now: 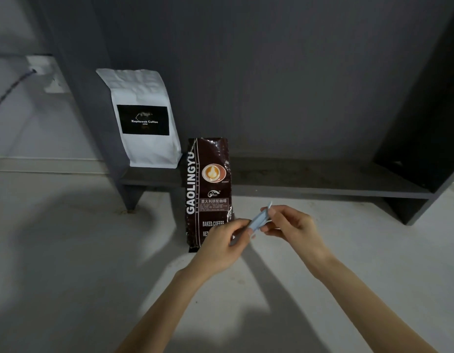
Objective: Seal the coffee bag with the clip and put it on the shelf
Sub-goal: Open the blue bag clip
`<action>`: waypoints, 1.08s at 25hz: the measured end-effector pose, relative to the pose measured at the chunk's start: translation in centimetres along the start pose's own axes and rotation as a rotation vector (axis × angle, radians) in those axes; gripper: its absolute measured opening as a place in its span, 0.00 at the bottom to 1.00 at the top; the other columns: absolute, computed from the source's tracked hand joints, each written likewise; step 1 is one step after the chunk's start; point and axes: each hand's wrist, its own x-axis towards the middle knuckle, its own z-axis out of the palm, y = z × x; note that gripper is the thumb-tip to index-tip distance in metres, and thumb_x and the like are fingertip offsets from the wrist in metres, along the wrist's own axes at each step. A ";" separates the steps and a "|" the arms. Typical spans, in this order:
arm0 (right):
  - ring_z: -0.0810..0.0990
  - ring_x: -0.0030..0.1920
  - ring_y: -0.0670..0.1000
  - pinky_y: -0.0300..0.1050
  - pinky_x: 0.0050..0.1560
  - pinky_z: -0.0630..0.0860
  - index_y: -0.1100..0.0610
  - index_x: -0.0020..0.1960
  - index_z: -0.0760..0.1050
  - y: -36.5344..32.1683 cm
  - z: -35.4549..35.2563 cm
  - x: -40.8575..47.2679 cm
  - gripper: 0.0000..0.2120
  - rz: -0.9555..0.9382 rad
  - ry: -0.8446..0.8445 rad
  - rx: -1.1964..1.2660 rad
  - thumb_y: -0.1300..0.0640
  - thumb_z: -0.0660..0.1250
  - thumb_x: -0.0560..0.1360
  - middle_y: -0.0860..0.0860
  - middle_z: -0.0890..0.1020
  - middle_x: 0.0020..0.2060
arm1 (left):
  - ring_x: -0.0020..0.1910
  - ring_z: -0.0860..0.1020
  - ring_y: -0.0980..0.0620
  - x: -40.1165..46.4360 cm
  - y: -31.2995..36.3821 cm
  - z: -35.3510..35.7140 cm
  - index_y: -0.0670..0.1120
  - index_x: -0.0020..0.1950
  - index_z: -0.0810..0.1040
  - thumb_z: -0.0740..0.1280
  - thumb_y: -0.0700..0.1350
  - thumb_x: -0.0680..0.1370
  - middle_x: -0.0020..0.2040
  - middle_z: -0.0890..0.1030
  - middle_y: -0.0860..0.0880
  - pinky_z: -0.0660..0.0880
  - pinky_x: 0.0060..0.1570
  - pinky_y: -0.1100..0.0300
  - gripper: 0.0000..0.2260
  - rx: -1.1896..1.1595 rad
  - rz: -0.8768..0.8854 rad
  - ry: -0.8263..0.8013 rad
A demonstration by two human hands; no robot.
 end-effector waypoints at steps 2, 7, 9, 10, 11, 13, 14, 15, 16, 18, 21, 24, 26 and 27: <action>0.81 0.31 0.43 0.34 0.38 0.80 0.60 0.47 0.77 0.0 0.7 0.3 0.07 -0.025 -0.002 -0.021 0.62 0.60 0.75 0.54 0.81 0.36 | 0.38 0.79 0.61 0.3 0.3 -0.4 0.46 0.51 0.77 0.62 0.45 0.76 0.37 0.80 0.58 0.75 0.38 0.66 0.07 -0.050 0.004 0.001; 0.80 0.32 0.43 0.33 0.35 0.79 0.55 0.43 0.76 0.5 1.7 1.4 0.08 -0.058 -0.016 -0.115 0.63 0.60 0.75 0.51 0.80 0.34 | 0.38 0.77 0.64 1.8 0.5 -0.7 0.43 0.47 0.77 0.63 0.43 0.75 0.36 0.79 0.55 0.70 0.36 0.73 0.05 -0.097 0.027 0.096; 0.80 0.31 0.43 0.33 0.35 0.79 0.55 0.42 0.76 0.5 1.9 1.8 0.08 -0.053 -0.011 -0.132 0.63 0.60 0.75 0.51 0.80 0.34 | 0.35 0.76 0.64 2.1 0.3 -0.7 0.47 0.44 0.75 0.62 0.43 0.76 0.34 0.77 0.57 0.69 0.34 0.71 0.03 -0.113 0.036 0.085; 0.80 0.30 0.43 0.33 0.34 0.78 0.54 0.42 0.76 0.5 2.0 2.0 0.08 -0.057 -0.009 -0.130 0.63 0.60 0.75 0.51 0.80 0.33 | 0.34 0.75 0.64 2.2 0.3 -0.7 0.50 0.42 0.72 0.61 0.43 0.77 0.34 0.75 0.58 0.69 0.34 0.71 0.05 -0.118 0.041 0.076; 0.80 0.30 0.43 0.34 0.34 0.78 0.54 0.41 0.76 0.5 2.1 2.2 0.08 -0.064 -0.006 -0.122 0.62 0.60 0.75 0.51 0.80 0.33 | 0.33 0.75 0.64 2.3 0.3 -0.6 0.54 0.40 0.69 0.60 0.43 0.77 0.33 0.74 0.58 0.68 0.33 0.71 0.08 -0.124 0.043 0.070; 0.79 0.30 0.43 0.33 0.33 0.78 0.57 0.43 0.76 0.5 2.1 2.4 0.07 -0.081 0.002 -0.120 0.63 0.60 0.75 0.51 0.80 0.33 | 0.33 0.75 0.65 2.5 0.5 -0.7 0.56 0.38 0.66 0.60 0.42 0.77 0.33 0.74 0.58 0.68 0.34 0.72 0.10 -0.152 0.035 0.068; 0.79 0.30 0.43 0.33 0.33 0.78 0.59 0.44 0.76 0.6 2.1 2.4 0.07 -0.084 0.008 -0.121 0.62 0.59 0.75 0.51 0.80 0.33 | 0.33 0.75 0.66 2.6 0.5 -0.7 0.56 0.38 0.65 0.60 0.42 0.77 0.32 0.74 0.58 0.68 0.34 0.72 0.11 -0.162 0.033 0.064; 0.79 0.30 0.43 0.33 0.33 0.77 0.60 0.44 0.76 0.6 2.2 2.4 0.07 -0.080 0.013 -0.121 0.62 0.59 0.75 0.51 0.80 0.32 | 0.32 0.74 0.66 2.7 0.6 -0.7 0.55 0.38 0.65 0.59 0.42 0.77 0.32 0.73 0.57 0.67 0.33 0.73 0.10 -0.159 0.033 0.055; 0.79 0.29 0.43 0.34 0.33 0.77 0.60 0.44 0.75 0.8 2.3 2.4 0.07 -0.076 0.014 -0.126 0.62 0.58 0.76 0.52 0.79 0.32 | 0.31 0.74 0.66 2.7 0.6 -0.7 0.53 0.39 0.65 0.58 0.42 0.78 0.31 0.73 0.57 0.67 0.32 0.73 0.09 -0.149 0.029 0.041; 0.79 0.28 0.44 0.35 0.34 0.78 0.57 0.42 0.73 1.0 2.6 2.4 0.08 -0.077 0.020 -0.179 0.60 0.57 0.77 0.52 0.79 0.31 | 0.29 0.74 0.67 2.6 0.7 -0.4 0.48 0.42 0.65 0.55 0.43 0.78 0.31 0.72 0.56 0.67 0.31 0.74 0.05 -0.130 0.005 0.023; 0.79 0.29 0.45 0.37 0.35 0.78 0.58 0.43 0.70 1.3 3.0 2.5 0.07 -0.102 0.053 -0.325 0.59 0.55 0.77 0.49 0.78 0.30 | 0.28 0.74 0.63 2.4 1.0 0.3 0.45 0.45 0.62 0.52 0.44 0.79 0.31 0.72 0.54 0.68 0.29 0.74 0.04 -0.127 -0.036 0.045; 0.77 0.35 0.45 0.35 0.36 0.76 0.60 0.45 0.66 1.5 3.2 2.8 0.06 -0.093 0.063 -0.390 0.59 0.53 0.78 0.47 0.76 0.34 | 0.32 0.74 0.55 2.4 1.6 0.4 0.45 0.45 0.61 0.51 0.45 0.79 0.36 0.74 0.49 0.71 0.30 0.66 0.05 -0.079 -0.020 0.048; 0.78 0.37 0.48 0.41 0.40 0.79 0.59 0.43 0.66 1.2 3.1 2.7 0.08 -0.009 0.044 -0.281 0.60 0.51 0.78 0.50 0.76 0.34 | 0.35 0.75 0.50 2.3 1.9 0.0 0.45 0.45 0.61 0.50 0.45 0.79 0.37 0.74 0.48 0.71 0.34 0.58 0.05 -0.040 0.013 0.012; 0.79 0.35 0.48 0.44 0.39 0.80 0.58 0.42 0.67 0.8 2.9 2.6 0.09 0.035 0.015 -0.206 0.59 0.52 0.78 0.51 0.77 0.34 | 0.35 0.74 0.50 2.3 2.0 -0.3 0.46 0.45 0.61 0.51 0.45 0.79 0.38 0.74 0.48 0.71 0.34 0.58 0.05 -0.025 0.030 -0.010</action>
